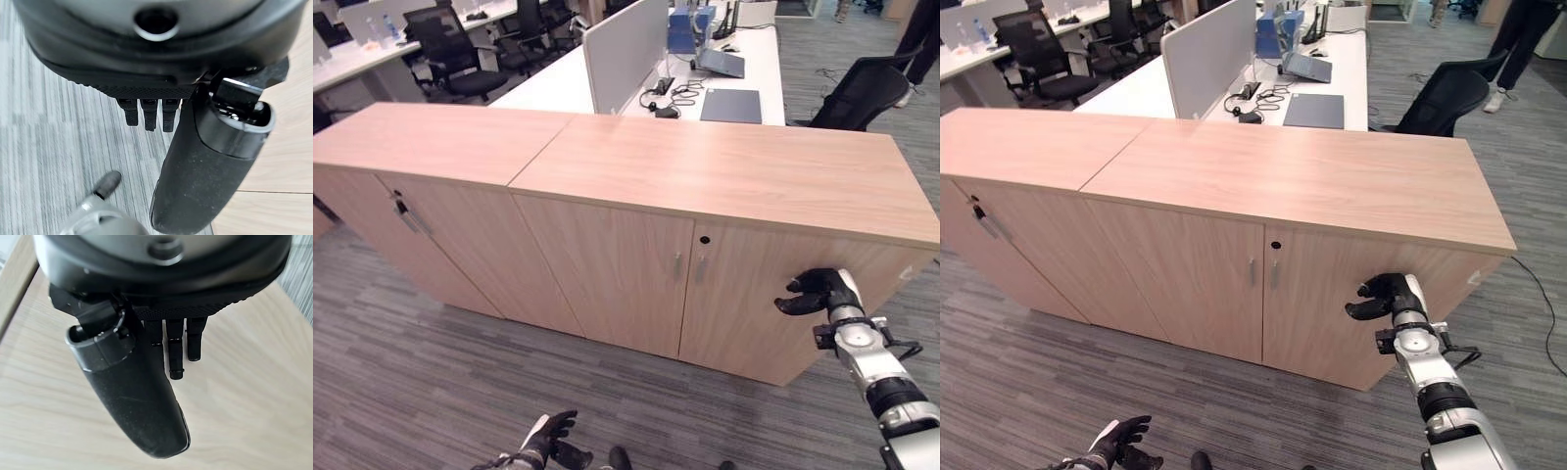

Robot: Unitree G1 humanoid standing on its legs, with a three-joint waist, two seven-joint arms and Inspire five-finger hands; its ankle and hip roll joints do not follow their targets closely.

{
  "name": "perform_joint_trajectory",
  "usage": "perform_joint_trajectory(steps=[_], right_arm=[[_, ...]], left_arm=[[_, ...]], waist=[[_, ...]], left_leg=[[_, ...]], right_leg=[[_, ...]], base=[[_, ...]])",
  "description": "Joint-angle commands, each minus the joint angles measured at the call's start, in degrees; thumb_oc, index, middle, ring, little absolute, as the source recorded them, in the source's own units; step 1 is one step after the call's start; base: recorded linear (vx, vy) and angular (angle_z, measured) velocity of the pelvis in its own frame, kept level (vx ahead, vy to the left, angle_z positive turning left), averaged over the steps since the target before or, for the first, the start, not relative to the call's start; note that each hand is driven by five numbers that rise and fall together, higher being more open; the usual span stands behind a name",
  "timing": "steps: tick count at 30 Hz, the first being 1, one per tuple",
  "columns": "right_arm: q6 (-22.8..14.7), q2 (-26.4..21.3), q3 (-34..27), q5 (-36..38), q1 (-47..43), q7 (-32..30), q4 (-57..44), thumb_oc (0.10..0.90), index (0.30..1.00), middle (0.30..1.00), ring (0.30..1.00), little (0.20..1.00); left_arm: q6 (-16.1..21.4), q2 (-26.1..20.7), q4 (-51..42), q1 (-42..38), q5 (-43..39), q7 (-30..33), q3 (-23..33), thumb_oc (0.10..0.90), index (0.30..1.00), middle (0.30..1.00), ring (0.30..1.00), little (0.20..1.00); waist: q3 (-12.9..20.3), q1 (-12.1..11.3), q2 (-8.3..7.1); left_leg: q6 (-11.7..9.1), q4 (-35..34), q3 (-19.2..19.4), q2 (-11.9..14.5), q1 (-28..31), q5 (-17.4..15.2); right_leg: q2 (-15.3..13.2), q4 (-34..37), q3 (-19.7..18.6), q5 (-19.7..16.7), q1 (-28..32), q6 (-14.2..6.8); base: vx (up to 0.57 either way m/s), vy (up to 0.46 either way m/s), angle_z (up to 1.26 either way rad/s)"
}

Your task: Put the empty folder in the office cabinet

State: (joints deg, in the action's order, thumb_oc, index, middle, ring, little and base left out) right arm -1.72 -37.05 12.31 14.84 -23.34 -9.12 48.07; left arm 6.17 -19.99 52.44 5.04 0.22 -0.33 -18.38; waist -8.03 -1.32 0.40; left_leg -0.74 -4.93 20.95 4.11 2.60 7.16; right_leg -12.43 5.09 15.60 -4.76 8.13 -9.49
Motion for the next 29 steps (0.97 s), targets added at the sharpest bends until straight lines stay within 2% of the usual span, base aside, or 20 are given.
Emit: perform_joint_trajectory(steps=[1,4,6,9,10,11,12,14,17,24,29], right_arm=[[-5.2,-5.9,-5.0,2.9,-13.2,-3.8,2.3,0.800,0.900,0.900,0.900,0.900],[-5.3,-4.2,-6.1,2.6,-8.7,-3.1,-1.1,0.800,0.900,0.900,0.900,0.900],[-5.5,0.6,-9.1,0.1,2.4,-2.4,-9.2,0.800,0.900,0.900,0.900,0.900],[-5.7,4.1,-10.1,-0.8,8.0,-1.8,-11.5,0.800,0.900,0.900,0.900,0.900],[-5.3,8.3,-9.7,-2.6,14.0,-0.5,-12.1,0.800,0.900,0.900,0.900,0.900],[-5.3,8.4,-9.7,-2.7,14.2,-0.5,-12.3,0.800,0.900,0.900,0.900,0.900],[-4.4,11.5,-8.8,-4.6,18.5,0.5,-10.1,0.800,0.900,0.900,0.900,0.900],[-4.3,12.9,-8.5,-4.2,19.9,1.0,-8.5,0.800,0.900,0.900,0.900,0.900],[-3.2,16.9,-6.3,-4.1,24.4,3.9,-2.6,0.800,0.900,0.900,0.900,0.900],[-2.6,18.5,-4.9,-4.5,26.9,5.5,1.9,0.800,0.900,0.900,0.900,0.900],[-2.7,18.5,-4.0,-4.9,26.4,5.6,4.4,0.800,0.900,0.900,0.900,0.900]], left_arm=[[1.8,-1.8,-2.1,-2.9,-0.8,-0.2,-2.2,0.800,0.900,0.900,0.900,0.900],[1.4,-1.2,-2.1,-2.0,-0.6,-0.5,-1.6,0.800,0.900,0.900,0.900,0.900],[1.3,-0.3,-3.5,-0.7,-2.0,-0.9,0.5,0.800,0.900,0.900,0.900,0.900],[1.3,0.4,-4.7,-0.2,-3.6,-1.3,1.9,0.800,0.900,0.900,0.900,0.900],[1.2,1.0,-6.0,0.0,-5.0,-1.6,3.1,0.800,0.900,0.900,0.900,0.900],[1.2,0.9,-6.1,0.2,-5.0,-1.6,3.1,0.800,0.900,0.900,0.900,0.900],[1.2,1.2,-7.4,0.5,-5.3,-2.1,3.7,0.800,0.900,0.900,0.900,0.900],[1.0,1.1,-8.1,0.8,-5.5,-2.2,3.6,0.800,0.900,0.900,0.900,0.900],[0.8,0.8,-9.8,0.8,-6.0,-2.9,3.8,0.800,0.900,0.900,0.900,0.900],[0.9,1.3,-9.3,0.2,-6.8,-2.3,4.1,0.800,0.900,0.900,0.900,0.900],[1.0,1.8,-8.3,-0.4,-7.2,-2.1,3.6,0.800,0.900,0.900,0.900,0.900]], waist=[[2.4,-2.4,0.43],[2.3,-2.1,0.68],[2.2,-1.2,1.09],[2.0,-0.5,1.36],[1.7,0.4,1.65],[1.8,0.4,1.60],[1.5,1.3,2.02],[1.5,1.6,2.07],[1.1,3.3,2.45],[0.8,5.4,2.46],[0.6,5.9,2.45]], left_leg=[[-4.6,0.7,-1.5,2.7,5.1,-5.0],[-5.1,0.8,-1.8,3.2,5.5,-4.7],[-5.4,0.9,-1.7,3.8,5.9,-4.6],[-5.6,0.9,-1.6,4.1,5.9,-4.4],[-5.8,1.0,-1.4,4.4,5.9,-4.1],[-5.8,1.0,-1.4,4.5,6.0,-4.1],[-6.0,1.0,-1.1,4.8,6.0,-4.0],[-6.1,1.0,-0.9,5.0,6.1,-4.0],[-6.5,1.1,0.1,5.5,6.5,-3.7],[-7.0,1.1,1.8,6.4,7.1,-3.4],[-7.2,1.2,2.7,6.8,7.4,-3.3]], right_leg=[[-0.7,-6.3,1.4,7.3,1.6,-2.4],[0.1,-4.9,1.8,7.5,2.9,-1.9],[0.8,-3.8,1.7,7.8,3.5,-1.4],[1.0,-3.4,1.5,7.9,3.6,-1.2],[1.3,-3.2,1.1,8.0,3.3,-1.0],[1.3,-3.2,1.1,8.0,3.4,-1.0],[1.4,-2.9,0.5,8.0,3.3,-0.8],[1.5,-2.8,0.3,8.0,3.3,-0.8],[1.7,-2.6,-1.0,7.8,2.7,-0.6],[2.4,-2.2,-2.8,7.5,2.0,-0.4],[2.7,-1.9,-3.5,7.2,1.8,-0.3]], base=[[0.01,-0.107,0.20],[0.00,-0.081,0.13],[-0.01,-0.114,0.06],[-0.02,-0.059,0.00],[-0.03,-0.066,-0.05],[-0.05,-0.067,-0.06],[-0.04,-0.042,-0.02],[-0.03,-0.035,-0.07],[-0.05,-0.031,-0.19],[-0.02,-0.028,-0.26],[-0.02,-0.015,-0.13]])
